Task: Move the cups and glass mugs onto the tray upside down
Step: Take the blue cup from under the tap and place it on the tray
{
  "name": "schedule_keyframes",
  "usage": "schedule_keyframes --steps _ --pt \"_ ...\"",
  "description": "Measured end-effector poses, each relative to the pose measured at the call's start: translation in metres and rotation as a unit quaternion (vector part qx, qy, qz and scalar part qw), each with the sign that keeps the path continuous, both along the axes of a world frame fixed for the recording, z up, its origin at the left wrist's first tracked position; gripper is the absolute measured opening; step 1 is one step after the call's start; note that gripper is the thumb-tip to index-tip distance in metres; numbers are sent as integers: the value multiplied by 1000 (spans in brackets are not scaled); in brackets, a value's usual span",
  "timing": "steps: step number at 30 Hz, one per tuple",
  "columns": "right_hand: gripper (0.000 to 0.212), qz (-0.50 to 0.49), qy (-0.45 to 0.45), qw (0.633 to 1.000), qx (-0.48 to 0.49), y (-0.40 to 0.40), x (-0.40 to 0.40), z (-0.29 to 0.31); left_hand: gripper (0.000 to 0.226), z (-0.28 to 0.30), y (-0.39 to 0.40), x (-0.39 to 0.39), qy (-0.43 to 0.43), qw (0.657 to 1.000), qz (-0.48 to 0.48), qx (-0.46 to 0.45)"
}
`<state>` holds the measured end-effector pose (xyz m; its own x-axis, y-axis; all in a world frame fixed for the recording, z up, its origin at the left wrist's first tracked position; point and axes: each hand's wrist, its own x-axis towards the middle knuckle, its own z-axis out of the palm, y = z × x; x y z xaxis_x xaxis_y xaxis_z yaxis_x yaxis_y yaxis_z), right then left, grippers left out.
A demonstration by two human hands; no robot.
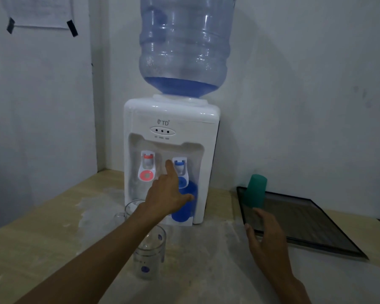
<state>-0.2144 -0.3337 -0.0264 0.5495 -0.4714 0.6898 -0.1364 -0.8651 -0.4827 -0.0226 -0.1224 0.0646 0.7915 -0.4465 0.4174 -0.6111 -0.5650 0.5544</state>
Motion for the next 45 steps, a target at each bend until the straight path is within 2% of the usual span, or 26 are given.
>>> schedule_keyframes --steps 5,17,22,26,28,33,35,40,43,45 --pt "45 5 0 1000 -8 0 0 0 99 -4 1 1 15 1000 1 2" --pt "46 10 -7 1000 -4 1 0 0 115 -15 19 -22 41 999 24 6" --pt "45 20 -13 1000 -6 0 -1 2 110 -6 23 -53 2 999 -9 -39" --pt "41 69 -63 996 13 6 -5 9 114 0 11 -79 -27 995 -36 -94" --pt "48 99 -78 992 22 11 -7 14 110 0 2 -88 -25 991 -53 -122" --pt "82 187 -85 979 15 26 -7 22 104 -5 -24 -105 6 984 -80 -158" --pt "86 211 -93 973 30 32 -3 25 103 -6 -33 -111 18 981 -88 -172" --pt "75 195 -140 968 70 32 -2 30 99 -7 -48 -116 45 969 -100 -220" --pt "69 206 -138 957 148 23 -7 35 95 -8 -53 -115 112 949 -146 -257" --pt "63 258 -129 927 239 18 -11 39 94 -10 -55 -112 164 928 -187 -279"
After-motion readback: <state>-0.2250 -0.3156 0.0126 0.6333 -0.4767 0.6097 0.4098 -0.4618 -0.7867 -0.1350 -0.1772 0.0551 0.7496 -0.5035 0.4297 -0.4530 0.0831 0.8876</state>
